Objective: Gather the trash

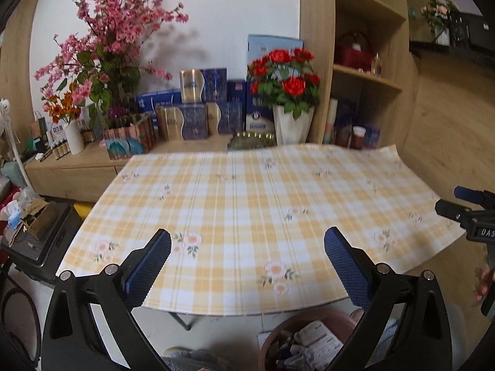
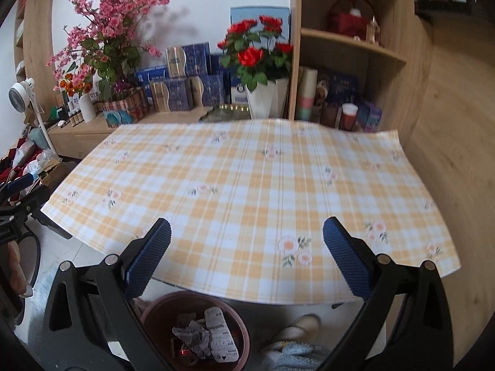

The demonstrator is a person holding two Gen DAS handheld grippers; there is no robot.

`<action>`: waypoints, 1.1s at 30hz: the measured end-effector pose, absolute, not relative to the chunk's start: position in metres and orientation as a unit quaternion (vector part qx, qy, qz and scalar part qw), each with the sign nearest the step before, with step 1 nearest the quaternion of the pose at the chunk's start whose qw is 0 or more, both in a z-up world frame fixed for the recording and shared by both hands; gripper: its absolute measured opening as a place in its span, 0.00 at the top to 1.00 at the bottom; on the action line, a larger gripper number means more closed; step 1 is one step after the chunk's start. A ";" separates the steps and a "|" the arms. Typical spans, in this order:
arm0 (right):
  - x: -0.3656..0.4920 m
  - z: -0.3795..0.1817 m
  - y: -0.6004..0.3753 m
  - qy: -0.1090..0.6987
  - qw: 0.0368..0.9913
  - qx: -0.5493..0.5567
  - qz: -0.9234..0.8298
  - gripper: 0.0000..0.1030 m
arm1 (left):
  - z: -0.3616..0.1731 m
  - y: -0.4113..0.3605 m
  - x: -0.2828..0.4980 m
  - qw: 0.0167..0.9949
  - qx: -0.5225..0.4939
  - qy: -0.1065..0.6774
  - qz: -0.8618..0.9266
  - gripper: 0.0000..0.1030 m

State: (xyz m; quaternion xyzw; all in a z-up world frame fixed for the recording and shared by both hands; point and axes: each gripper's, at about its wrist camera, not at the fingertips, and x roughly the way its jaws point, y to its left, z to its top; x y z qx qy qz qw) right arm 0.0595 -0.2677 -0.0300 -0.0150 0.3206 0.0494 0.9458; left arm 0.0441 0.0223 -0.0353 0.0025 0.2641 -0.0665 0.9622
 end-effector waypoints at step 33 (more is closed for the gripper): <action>0.040 0.022 -0.269 0.273 0.961 0.002 0.041 0.06 | 0.016 0.008 0.036 0.971 0.012 0.233 -0.057 0.06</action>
